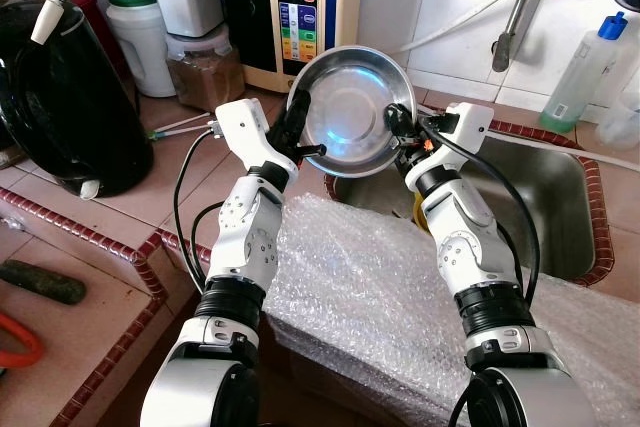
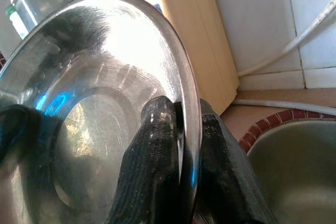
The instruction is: Kitchen organization
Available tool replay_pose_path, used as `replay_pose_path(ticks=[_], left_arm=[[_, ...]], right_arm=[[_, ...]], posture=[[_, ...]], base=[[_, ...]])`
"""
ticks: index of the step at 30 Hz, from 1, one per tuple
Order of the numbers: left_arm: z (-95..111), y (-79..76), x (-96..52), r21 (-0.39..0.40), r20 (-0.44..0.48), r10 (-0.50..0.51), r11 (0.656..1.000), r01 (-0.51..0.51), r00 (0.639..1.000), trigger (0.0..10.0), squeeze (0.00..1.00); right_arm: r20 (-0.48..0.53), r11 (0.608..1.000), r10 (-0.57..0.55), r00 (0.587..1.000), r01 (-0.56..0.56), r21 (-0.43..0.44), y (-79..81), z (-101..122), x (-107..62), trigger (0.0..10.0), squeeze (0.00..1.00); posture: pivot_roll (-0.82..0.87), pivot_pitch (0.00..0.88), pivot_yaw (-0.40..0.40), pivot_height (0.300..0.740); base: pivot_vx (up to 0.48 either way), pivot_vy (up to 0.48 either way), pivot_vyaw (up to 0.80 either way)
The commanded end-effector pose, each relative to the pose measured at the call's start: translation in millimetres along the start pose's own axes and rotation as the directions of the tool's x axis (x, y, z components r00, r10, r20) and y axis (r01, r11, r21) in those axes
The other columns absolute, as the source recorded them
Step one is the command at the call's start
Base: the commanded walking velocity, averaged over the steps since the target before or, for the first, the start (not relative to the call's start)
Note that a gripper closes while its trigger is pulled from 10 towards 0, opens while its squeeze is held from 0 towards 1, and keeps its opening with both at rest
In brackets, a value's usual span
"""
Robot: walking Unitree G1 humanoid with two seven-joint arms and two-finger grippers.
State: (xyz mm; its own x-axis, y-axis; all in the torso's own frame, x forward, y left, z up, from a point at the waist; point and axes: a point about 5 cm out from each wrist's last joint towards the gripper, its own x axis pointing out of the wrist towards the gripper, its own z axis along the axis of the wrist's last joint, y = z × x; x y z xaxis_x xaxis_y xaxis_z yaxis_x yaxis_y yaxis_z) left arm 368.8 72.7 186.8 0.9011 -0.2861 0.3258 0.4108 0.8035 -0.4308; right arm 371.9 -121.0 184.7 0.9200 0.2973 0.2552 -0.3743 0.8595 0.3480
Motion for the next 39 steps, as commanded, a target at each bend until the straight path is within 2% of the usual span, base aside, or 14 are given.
replay_pose_path(ticks=[1, 3, 4, 5, 6, 7, 8, 22, 26, 27, 29, 31, 35, 39], left_arm=[[3.8, -15.1, 2.5, -0.010, 0.035, -0.072, 0.997, 0.072, 0.997, 0.0, 0.00], [2.8, -14.3, 2.4, 0.000, 0.024, -0.070, 0.998, 0.070, 0.997, 0.0, 0.00], [1.9, -14.1, 2.5, -0.001, 0.016, -0.071, 0.997, 0.071, 0.997, 4.5, 0.00], [0.9, -13.9, 2.5, -0.007, 0.008, -0.069, 0.998, 0.069, 0.998, 10.0, 0.00], [0.9, -13.9, 2.5, -0.007, 0.008, -0.069, 0.998, 0.069, 0.998, 10.0, 0.00], [0.0, -13.4, 2.3, -0.011, 0.004, -0.062, 0.998, 0.062, 0.998, 10.0, 0.72], [-1.5, -14.0, 1.9, -0.015, -0.005, -0.070, 0.997, 0.070, 0.998, 10.0, 1.00], [-4.6, -19.2, 1.8, 0.050, -0.055, -0.134, 0.989, 0.137, 0.989, 10.0, 1.00], [-13.4, -19.0, -4.3, 0.130, -0.125, -0.185, 0.971, 0.201, 0.975, 10.0, 1.00], [-13.4, -19.0, -4.3, 0.130, -0.125, -0.185, 0.971, 0.201, 0.975, 10.0, 1.00], [-17.6, -17.4, -7.8, 0.161, -0.156, -0.199, 0.961, 0.224, 0.967, 10.0, 1.00], [-27.3, -16.4, -14.2, 0.213, -0.239, -0.234, 0.935, 0.285, 0.943, 10.0, 1.00], [-33.3, -17.2, -18.3, 0.230, -0.280, -0.261, 0.916, 0.329, 0.924, 10.0, 1.00], [-43.5, -18.0, -24.0, 0.236, -0.353, -0.294, 0.891, 0.388, 0.888, 10.0, 1.00]], right_arm=[[-0.020, 0.996, -0.073, 0.997, 0.072, -0.046, -13.7, 1.1, -2.8, 0.0, 0.00], [-0.021, 0.996, -0.079, 0.997, 0.078, -0.047, -14.9, 0.8, -3.1, 0.0, 0.00], [-0.022, 0.996, -0.082, 0.996, 0.080, -0.047, -15.2, 0.8, -3.1, 0.0, 0.00], [-0.022, 0.995, -0.084, 0.996, 0.082, -0.047, -15.5, 0.7, -3.2, 0.0, 0.00], [-0.022, 0.995, -0.084, 0.996, 0.082, -0.047, -15.5, 0.7, -3.2, 0.0, 0.00], [-0.021, 0.995, -0.087, 0.996, 0.086, -0.049, -15.8, 0.8, -3.4, 0.0, 0.00], [-0.019, 0.994, -0.092, 0.996, 0.091, -0.053, -16.2, 1.0, -3.5, 0.0, 0.00], [-0.005, 0.973, -0.183, 0.983, 0.180, -0.146, -28.2, 4.0, -4.7, 0.0, 0.00], [0.030, 0.925, -0.310, 0.950, 0.308, -0.220, -45.5, 10.1, -8.2, 0.0, 0.00], [0.030, 0.925, -0.310, 0.950, 0.308, -0.220, -45.5, 10.1, -8.2, 0.0, 0.00], [0.042, 0.888, -0.374, 0.927, 0.371, -0.271, -56.2, 12.2, -12.4, 0.0, 0.00], [0.053, 0.847, -0.436, 0.898, 0.429, -0.312, -68.2, 13.3, -18.6, 0.0, 0.00], [0.058, 0.819, -0.468, 0.882, 0.458, -0.346, -74.4, 13.7, -22.4, 0.0, 0.00], [0.022, 0.751, -0.551, 0.834, 0.508, -0.422, -88.4, 6.1, -32.3, 0.0, 0.00]], posture=[[0.01, 0.000, 0.039, 0.740], [0.01, 0.000, 0.039, 0.740], [0.01, 0.000, 0.039, 0.740], [0.01, 0.000, 0.039, 0.740], [0.01, 0.000, 0.039, 0.740], [0.01, 0.000, 0.039, 0.740], [0.01, 0.000, 0.039, 0.740], [0.01, 0.000, 0.038, 0.740], [0.01, 0.000, 0.038, 0.740], [0.01, 0.000, 0.038, 0.740], [0.02, 0.000, 0.040, 0.740], [0.02, 0.000, 0.040, 0.740], [0.02, 0.000, 0.039, 0.740], [0.02, 0.000, 0.039, 0.740]], base=[[0.000, 0.000, 0.00], [0.000, 0.000, 0.00], [0.000, 0.000, 0.00], [0.000, 0.000, 0.00], [0.000, 0.000, 0.00], [0.000, 0.000, 0.00], [0.000, 0.000, 0.00], [0.000, 0.000, 0.00], [0.000, 0.000, 0.00], [0.000, 0.000, 0.00], [0.000, 0.000, 0.00], [0.000, 0.000, 0.00], [0.000, 0.000, 0.00], [0.000, 0.000, 0.00]])
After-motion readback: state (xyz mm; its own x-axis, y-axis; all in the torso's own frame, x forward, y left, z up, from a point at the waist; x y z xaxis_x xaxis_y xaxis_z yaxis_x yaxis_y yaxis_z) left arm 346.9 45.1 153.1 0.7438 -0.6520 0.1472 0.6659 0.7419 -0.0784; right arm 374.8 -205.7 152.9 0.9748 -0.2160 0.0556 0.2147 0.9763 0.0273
